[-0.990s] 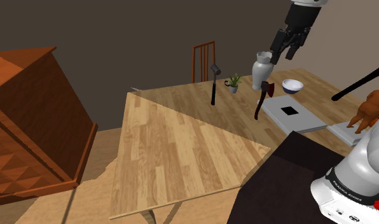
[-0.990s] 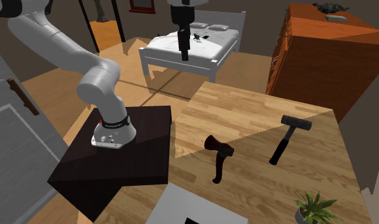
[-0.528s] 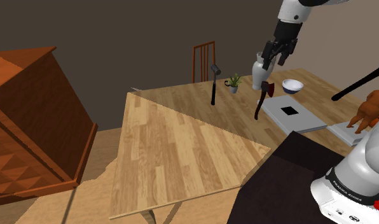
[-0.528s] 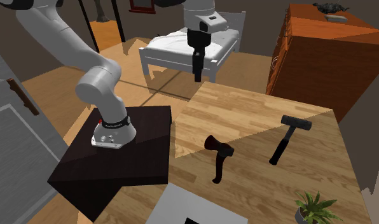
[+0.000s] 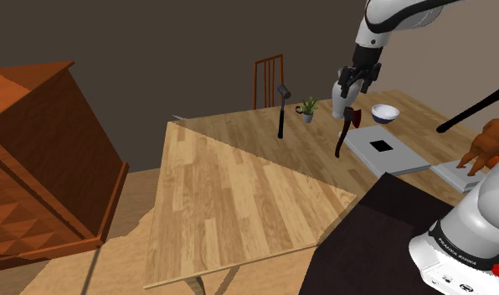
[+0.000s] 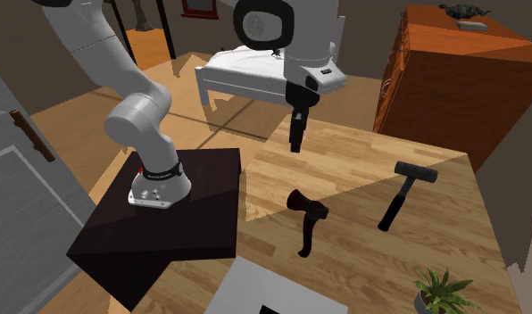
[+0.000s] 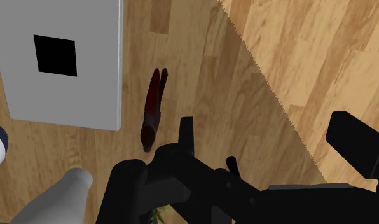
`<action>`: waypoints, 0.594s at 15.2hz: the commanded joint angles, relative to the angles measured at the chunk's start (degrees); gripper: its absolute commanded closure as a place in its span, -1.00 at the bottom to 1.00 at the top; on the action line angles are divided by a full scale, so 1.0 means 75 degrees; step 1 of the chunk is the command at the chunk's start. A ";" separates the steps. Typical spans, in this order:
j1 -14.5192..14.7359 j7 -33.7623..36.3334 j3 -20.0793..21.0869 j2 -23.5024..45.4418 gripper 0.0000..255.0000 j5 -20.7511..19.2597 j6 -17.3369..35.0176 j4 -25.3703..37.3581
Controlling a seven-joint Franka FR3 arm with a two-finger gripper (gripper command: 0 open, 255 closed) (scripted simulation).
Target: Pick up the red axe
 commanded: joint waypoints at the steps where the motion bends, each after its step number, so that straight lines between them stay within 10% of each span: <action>1: -0.0079 -0.0081 -0.0146 0.0475 -1.00 0.0013 0.0263 0.0144; 9: -0.0470 -0.0564 -0.0701 0.2511 -1.00 0.0325 0.0959 0.1164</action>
